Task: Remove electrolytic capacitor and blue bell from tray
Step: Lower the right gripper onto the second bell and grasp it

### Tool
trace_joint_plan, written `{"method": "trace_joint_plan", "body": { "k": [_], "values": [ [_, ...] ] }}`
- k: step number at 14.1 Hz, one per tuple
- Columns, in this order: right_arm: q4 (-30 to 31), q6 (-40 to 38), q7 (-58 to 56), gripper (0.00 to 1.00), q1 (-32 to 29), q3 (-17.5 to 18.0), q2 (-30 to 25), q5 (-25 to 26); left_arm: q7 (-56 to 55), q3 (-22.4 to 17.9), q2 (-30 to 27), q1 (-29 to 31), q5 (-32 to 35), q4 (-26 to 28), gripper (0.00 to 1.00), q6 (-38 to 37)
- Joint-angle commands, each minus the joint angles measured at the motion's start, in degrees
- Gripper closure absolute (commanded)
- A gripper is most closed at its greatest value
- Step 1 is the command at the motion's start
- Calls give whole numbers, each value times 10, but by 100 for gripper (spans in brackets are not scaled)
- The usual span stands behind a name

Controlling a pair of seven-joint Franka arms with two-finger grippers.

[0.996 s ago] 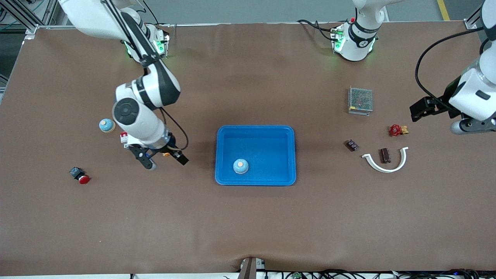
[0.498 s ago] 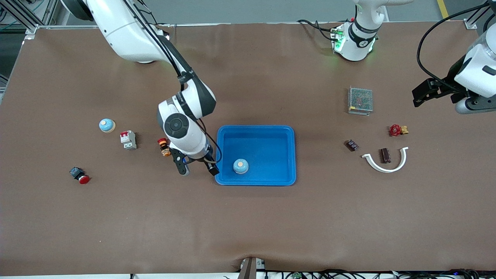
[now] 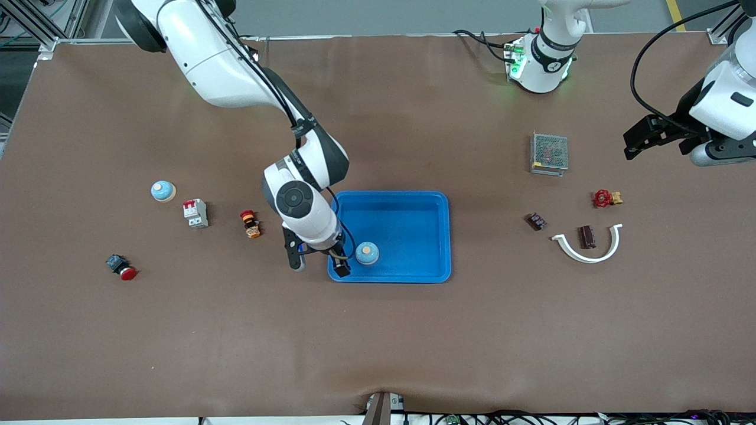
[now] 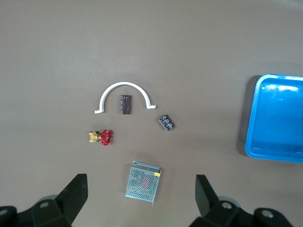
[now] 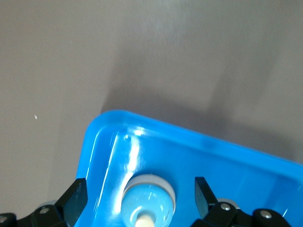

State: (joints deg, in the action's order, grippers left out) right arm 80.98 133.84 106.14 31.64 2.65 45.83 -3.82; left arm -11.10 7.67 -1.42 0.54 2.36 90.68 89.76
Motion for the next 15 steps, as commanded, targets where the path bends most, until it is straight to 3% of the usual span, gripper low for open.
{"method": "trace_joint_plan", "body": {
  "k": [1,3,7,15],
  "values": [
    [-84,-49,88,0,25,-17,49,28,10,-5,-16,1,-11,16,0,10],
    [-125,-82,119,0,42,-25,75,36,10,-4,-16,1,-11,16,0,9],
    [-149,-78,158,0,50,-24,101,36,11,-4,-8,0,-10,9,0,12],
    [-164,-76,164,0,60,-24,116,36,14,-6,-16,18,-9,6,0,-21]
  ]
}}
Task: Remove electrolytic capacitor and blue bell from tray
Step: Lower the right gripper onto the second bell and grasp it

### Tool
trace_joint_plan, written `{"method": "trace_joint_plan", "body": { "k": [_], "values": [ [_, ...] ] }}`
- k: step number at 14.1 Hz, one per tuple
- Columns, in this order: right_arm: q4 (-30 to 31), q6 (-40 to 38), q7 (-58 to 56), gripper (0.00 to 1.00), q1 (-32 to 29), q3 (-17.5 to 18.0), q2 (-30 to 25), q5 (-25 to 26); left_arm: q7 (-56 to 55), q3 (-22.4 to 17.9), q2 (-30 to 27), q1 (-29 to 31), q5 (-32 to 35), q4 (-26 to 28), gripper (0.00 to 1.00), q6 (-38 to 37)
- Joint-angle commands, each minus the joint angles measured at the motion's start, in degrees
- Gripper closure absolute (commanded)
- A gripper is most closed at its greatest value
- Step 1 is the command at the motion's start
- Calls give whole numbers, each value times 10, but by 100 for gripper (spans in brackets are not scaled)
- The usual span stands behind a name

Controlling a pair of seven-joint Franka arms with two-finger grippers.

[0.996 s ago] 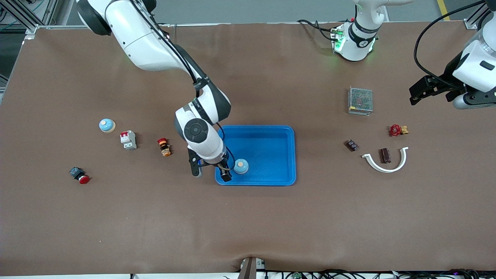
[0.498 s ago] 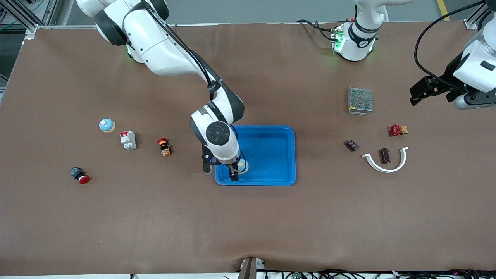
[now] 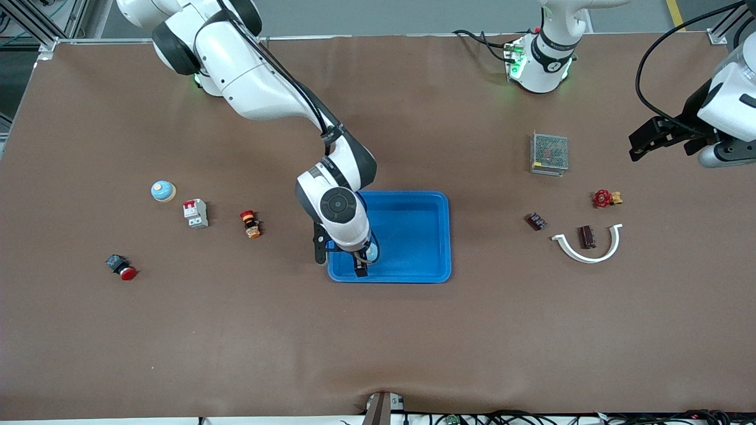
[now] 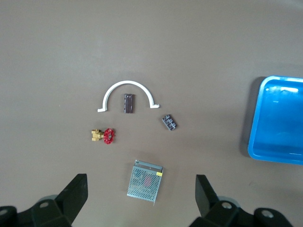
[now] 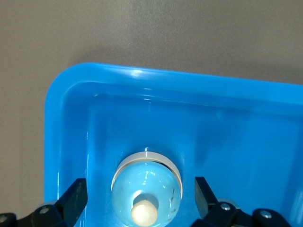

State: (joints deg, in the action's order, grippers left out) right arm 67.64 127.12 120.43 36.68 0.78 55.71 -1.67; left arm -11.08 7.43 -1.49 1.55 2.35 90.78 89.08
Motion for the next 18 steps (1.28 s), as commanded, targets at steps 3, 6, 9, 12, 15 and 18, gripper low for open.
{"method": "trace_joint_plan", "body": {
  "k": [3,6,9,12,15,18],
  "values": [
    [-34,-8,22,0,13,-5,24,14,14,0,-11,15,-6,7,0,-14],
    [-35,-9,22,0,21,-5,27,14,14,0,-12,17,-5,10,0,-15],
    [-35,-9,22,0,23,-5,28,14,13,1,-11,15,-5,8,0,-14],
    [-34,-9,24,0,22,-5,29,15,12,2,-11,14,-6,5,0,-12],
    [-32,-8,22,0,22,-6,32,16,12,2,-10,14,-7,6,0,-10],
    [-32,-8,22,24,22,-6,33,24,12,2,-10,14,-9,6,0,-10]
  ]
}}
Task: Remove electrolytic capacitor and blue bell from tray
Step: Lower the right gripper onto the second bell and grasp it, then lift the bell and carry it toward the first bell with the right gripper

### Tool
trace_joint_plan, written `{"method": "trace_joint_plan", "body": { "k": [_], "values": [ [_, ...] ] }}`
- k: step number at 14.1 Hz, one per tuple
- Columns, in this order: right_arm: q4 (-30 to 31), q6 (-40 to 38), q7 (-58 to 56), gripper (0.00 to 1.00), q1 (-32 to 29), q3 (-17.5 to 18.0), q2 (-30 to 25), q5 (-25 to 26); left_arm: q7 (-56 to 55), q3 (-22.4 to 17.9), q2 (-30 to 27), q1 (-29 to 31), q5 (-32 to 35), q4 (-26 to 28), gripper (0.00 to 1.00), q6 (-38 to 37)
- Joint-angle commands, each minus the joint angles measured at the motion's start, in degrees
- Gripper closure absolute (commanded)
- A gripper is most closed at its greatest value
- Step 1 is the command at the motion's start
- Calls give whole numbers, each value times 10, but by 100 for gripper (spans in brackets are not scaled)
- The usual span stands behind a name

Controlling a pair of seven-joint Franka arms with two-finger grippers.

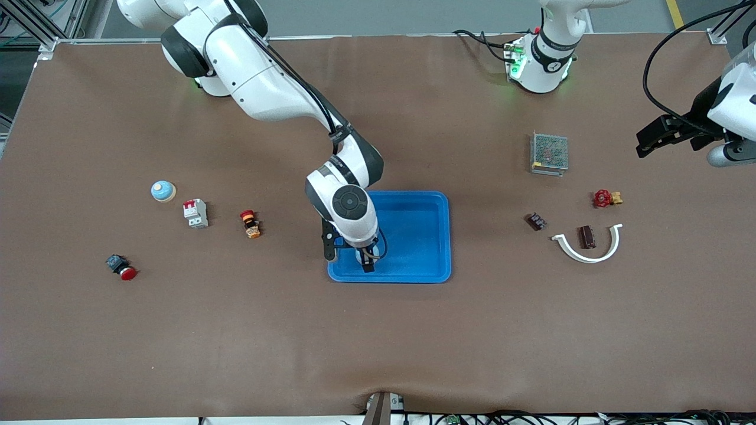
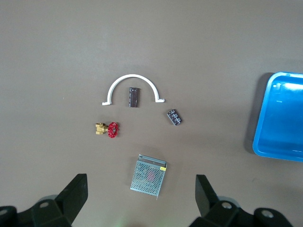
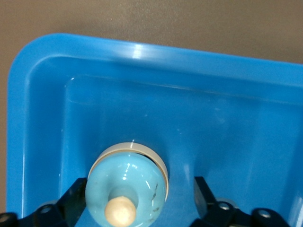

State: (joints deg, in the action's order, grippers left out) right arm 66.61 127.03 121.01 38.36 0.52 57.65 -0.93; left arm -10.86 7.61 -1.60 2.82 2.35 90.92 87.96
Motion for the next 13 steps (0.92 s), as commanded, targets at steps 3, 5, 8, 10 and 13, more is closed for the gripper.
{"method": "trace_joint_plan", "body": {
  "k": [3,5,8,10,13],
  "values": [
    [-22,-4,13,100,5,-3,13,16,10,0,-9,2,-8,6,0,1],
    [-20,-1,11,100,5,-4,13,18,10,0,-9,2,-9,6,0,1],
    [-19,-1,4,100,5,-3,13,34,10,0,-9,1,-9,6,0,1],
    [-19,-7,-58,100,5,-3,12,37,10,0,-9,1,-9,6,0,1],
    [-21,-40,-167,100,5,-2,0,38,10,1,-9,1,-10,6,0,1]
  ]
}}
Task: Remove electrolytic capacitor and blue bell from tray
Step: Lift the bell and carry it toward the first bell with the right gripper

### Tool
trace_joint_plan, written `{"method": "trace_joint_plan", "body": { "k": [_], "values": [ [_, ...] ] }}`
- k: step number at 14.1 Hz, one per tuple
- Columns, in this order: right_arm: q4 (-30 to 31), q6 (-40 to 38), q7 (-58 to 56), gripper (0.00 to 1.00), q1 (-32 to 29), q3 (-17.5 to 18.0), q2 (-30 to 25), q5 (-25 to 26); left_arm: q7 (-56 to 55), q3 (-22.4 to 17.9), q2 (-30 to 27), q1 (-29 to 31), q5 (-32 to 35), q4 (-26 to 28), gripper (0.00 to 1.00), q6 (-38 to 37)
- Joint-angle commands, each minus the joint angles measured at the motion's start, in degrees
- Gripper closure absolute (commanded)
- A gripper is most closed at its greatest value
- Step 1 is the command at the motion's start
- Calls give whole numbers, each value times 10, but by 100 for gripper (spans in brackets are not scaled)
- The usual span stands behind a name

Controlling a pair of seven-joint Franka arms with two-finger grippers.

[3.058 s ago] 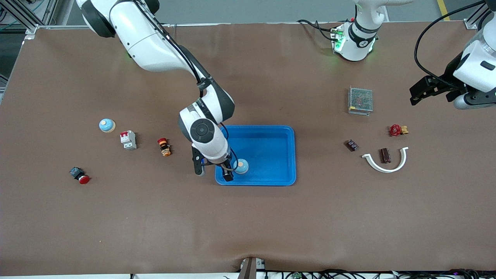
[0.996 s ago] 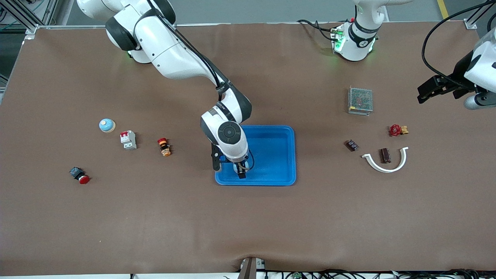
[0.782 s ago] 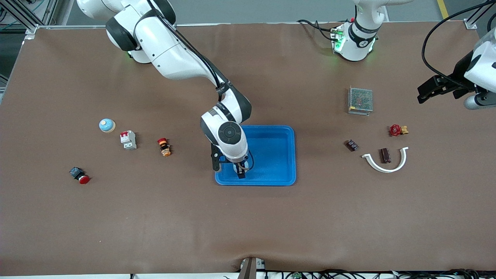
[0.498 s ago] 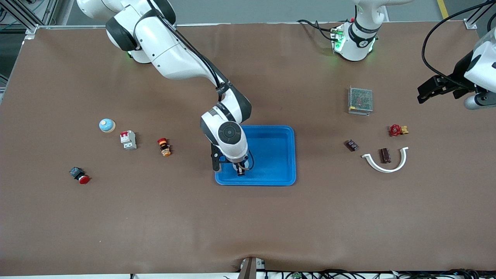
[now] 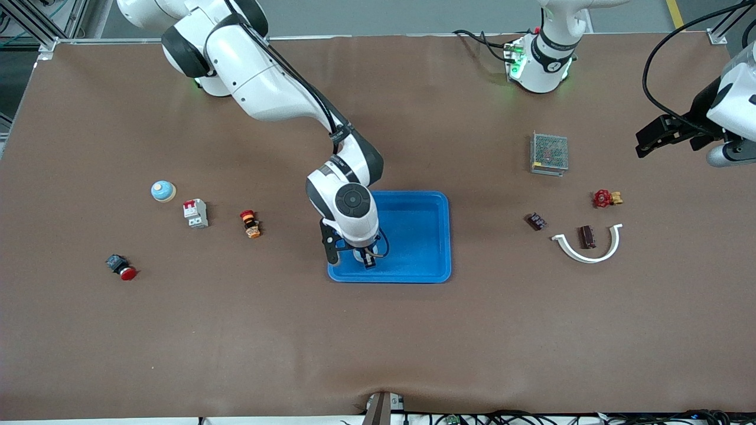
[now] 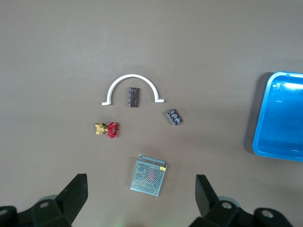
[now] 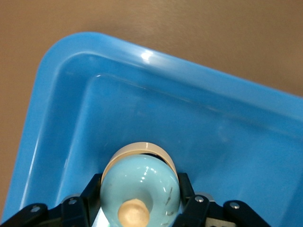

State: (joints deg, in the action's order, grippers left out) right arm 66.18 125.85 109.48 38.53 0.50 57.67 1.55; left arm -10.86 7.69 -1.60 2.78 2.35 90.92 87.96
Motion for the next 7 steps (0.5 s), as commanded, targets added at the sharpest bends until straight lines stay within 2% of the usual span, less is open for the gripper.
{"method": "trace_joint_plan", "body": {
  "k": [1,4,7],
  "values": [
    [-17,-39,-81,100,3,-1,-8,14,10,0,-9,0,-10,5,0,1],
    [-19,-99,-212,100,-2,1,-31,10,9,0,-8,-1,-10,5,0,2],
    [-19,-132,-264,100,-7,3,-53,8,9,1,-9,-1,-11,5,0,1]
  ]
}}
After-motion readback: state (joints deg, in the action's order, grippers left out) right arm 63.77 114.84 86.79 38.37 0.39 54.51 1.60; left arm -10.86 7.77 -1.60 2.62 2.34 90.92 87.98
